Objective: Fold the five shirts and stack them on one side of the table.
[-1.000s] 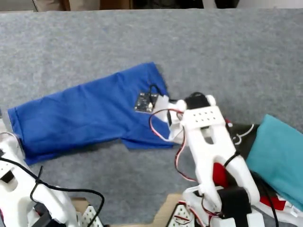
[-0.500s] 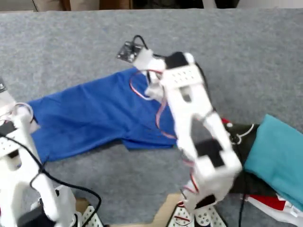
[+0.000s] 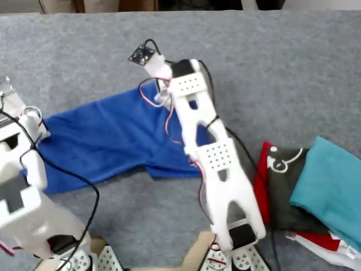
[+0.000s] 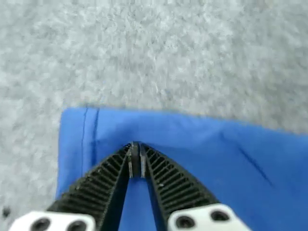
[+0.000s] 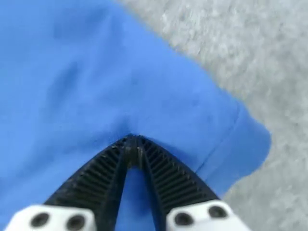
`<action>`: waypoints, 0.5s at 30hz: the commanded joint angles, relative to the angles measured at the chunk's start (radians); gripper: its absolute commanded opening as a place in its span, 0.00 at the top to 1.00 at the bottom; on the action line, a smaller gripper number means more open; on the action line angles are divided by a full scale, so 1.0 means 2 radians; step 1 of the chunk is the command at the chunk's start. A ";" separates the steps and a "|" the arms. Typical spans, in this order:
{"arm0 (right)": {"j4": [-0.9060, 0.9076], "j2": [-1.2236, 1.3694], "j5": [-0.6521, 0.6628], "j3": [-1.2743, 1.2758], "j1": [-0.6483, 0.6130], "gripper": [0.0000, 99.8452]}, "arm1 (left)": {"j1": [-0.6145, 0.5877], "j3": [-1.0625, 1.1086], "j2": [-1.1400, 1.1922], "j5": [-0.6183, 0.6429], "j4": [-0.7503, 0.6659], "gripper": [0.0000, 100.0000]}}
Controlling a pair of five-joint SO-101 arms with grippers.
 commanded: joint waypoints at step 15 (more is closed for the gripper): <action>-0.086 0.074 -0.060 -0.157 0.013 0.98 | -0.003 -0.195 0.088 0.078 0.012 0.98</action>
